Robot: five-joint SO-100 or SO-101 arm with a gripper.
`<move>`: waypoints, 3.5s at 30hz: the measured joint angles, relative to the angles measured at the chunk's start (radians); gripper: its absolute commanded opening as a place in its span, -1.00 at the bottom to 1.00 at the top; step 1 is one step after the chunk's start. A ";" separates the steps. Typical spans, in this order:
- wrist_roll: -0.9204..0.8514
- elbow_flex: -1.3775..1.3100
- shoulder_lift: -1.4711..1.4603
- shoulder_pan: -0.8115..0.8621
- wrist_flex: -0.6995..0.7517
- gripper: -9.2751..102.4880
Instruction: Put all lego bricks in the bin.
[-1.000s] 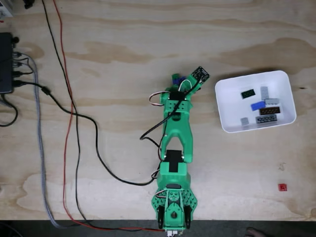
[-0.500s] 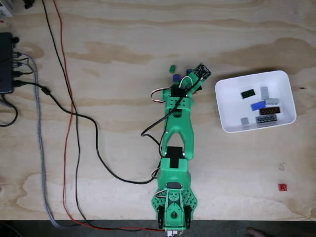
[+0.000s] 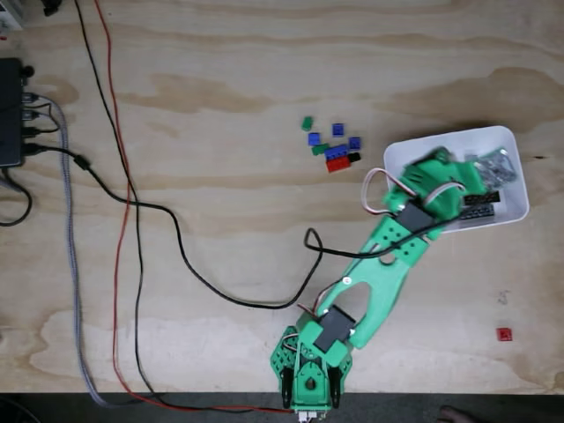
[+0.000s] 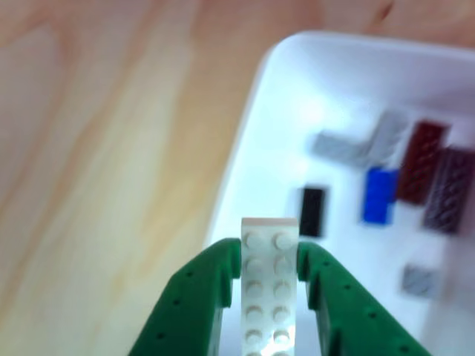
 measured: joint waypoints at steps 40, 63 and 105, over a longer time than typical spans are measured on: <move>-0.141 -0.804 -0.870 -0.704 0.568 -0.54; -0.235 -0.818 -0.893 -0.772 0.336 -0.55; -0.230 0.190 -0.032 0.184 -0.114 -0.39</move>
